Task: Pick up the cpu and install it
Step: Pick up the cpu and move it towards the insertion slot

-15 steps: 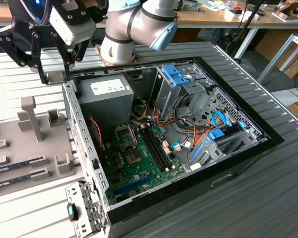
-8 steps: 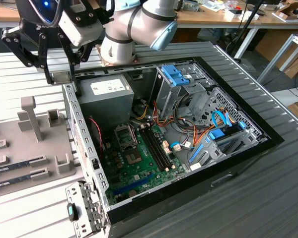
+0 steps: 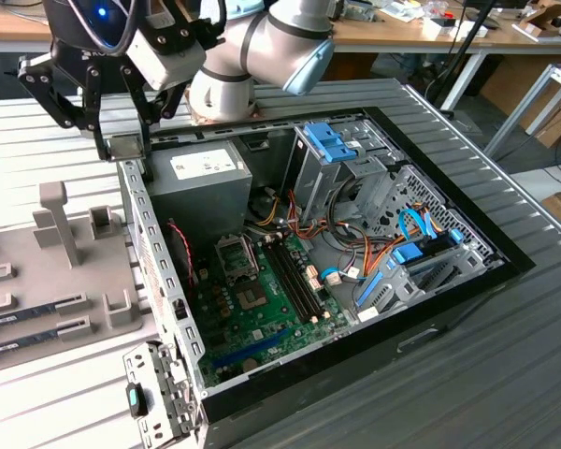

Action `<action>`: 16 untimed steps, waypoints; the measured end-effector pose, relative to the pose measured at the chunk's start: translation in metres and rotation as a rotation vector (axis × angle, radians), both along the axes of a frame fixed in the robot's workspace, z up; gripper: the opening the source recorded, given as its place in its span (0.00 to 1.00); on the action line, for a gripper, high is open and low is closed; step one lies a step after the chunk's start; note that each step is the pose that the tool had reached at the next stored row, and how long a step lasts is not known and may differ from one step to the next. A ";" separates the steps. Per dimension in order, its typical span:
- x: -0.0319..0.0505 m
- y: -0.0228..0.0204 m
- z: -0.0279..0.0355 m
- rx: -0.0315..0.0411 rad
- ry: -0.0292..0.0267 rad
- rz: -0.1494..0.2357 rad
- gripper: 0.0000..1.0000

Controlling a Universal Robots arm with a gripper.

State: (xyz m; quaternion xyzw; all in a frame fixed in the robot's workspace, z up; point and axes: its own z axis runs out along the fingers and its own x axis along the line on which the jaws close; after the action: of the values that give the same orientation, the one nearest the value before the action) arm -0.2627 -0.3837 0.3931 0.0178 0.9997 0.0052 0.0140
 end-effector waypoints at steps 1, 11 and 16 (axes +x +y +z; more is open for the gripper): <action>0.0015 -0.0001 -0.0007 -0.0002 0.0000 0.000 0.47; 0.0084 -0.0006 -0.0043 -0.0013 0.0000 0.000 0.47; 0.0139 -0.0009 -0.0064 -0.0020 -0.0001 0.000 0.47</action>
State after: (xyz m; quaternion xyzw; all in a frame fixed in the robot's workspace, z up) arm -0.2487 -0.3846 0.3867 0.0178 0.9997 0.0042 0.0140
